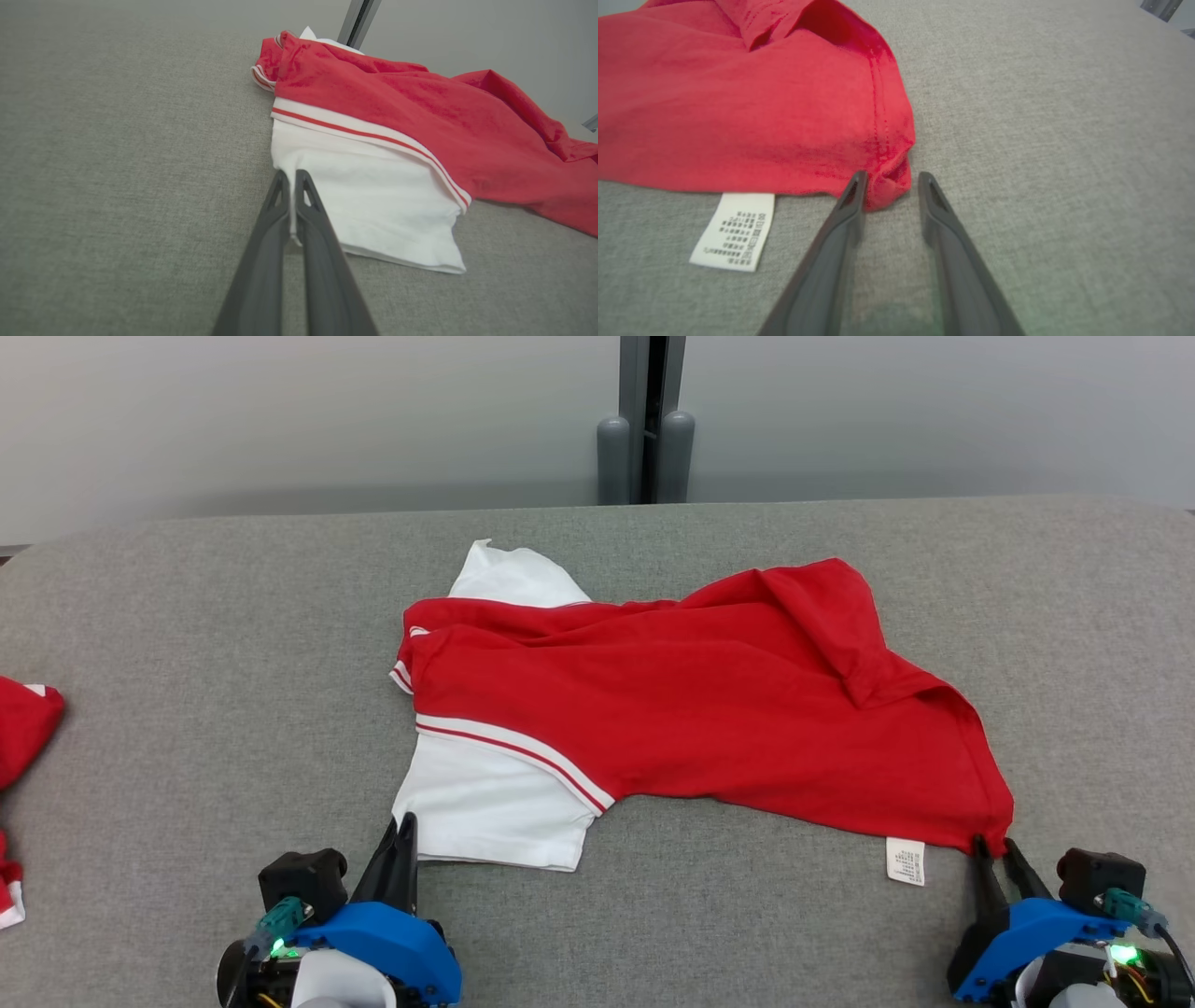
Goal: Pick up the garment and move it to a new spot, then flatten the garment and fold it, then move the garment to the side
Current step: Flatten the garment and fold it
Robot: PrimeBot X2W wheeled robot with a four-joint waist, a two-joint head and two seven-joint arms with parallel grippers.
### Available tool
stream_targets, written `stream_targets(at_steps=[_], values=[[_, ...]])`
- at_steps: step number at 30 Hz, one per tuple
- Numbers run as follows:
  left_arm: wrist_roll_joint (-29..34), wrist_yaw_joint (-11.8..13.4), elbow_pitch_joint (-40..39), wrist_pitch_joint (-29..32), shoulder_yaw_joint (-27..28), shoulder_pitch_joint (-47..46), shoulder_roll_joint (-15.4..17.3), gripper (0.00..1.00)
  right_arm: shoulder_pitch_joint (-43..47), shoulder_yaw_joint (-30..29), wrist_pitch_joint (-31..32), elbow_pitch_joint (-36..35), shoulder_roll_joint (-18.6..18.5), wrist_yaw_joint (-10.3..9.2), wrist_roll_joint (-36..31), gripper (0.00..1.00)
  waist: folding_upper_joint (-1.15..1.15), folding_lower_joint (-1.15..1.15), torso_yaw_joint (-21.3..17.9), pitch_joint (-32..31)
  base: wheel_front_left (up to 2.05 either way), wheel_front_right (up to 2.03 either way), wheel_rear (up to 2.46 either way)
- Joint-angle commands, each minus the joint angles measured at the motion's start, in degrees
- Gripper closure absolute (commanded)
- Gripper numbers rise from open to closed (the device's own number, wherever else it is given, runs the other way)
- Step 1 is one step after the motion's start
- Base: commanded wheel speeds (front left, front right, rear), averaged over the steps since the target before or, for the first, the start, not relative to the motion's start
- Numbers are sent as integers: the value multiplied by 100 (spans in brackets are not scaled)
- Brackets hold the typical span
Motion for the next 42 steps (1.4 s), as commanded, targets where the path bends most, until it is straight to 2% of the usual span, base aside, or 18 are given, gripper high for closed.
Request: stream_targets(at_steps=[1,2,4,10,14,21,27,32,37,42], values=[[-7,8,-42,-40,-10,6,24,100,-90,40,84,135,-6,1,-18,67,0,0,-11,-5,0,0,0],[-4,2,-70,-51,-19,0,26,100,-125,90,113,219,-2,1,46,71,0,0,-16,-9,0,0,0],[0,-4,-134,-82,-30,-9,32,100,-191,222,102,315,4,1,249,100,0,0,-33,-21,0,0,0],[-81,-124,-481,-140,-48,-131,60,100,-322,593,-64,-4,-4,1,660,100,0,0,-120,-117,0,0,0],[-353,-268,-1039,-59,47,-328,76,100,-313,933,33,-739,-6,1,1011,100,0,0,-179,-216,0,0,0],[-903,-423,-2698,463,348,-1029,360,100,-78,1050,875,-3144,-14,1,1385,100,0,0,-249,-390,0,0,0],[-1012,-340,-4211,1185,561,-1995,737,100,64,857,1921,-5568,-21,1,1720,100,0,0,-316,-434,0,0,0],[-930,-287,-4966,1863,623,-3037,1076,100,-128,566,2621,-7103,-16,1,2005,100,0,0,-412,-289,0,0,0],[-838,-328,-4929,2347,515,-3870,1310,100,-447,266,3141,-7826,-11,1,2193,100,0,0,-504,31,0,0,0],[-672,-415,-4360,2590,313,-4532,1481,100,-1048,107,3484,-7490,-8,1,2235,100,0,0,-559,562,0,0,0]])
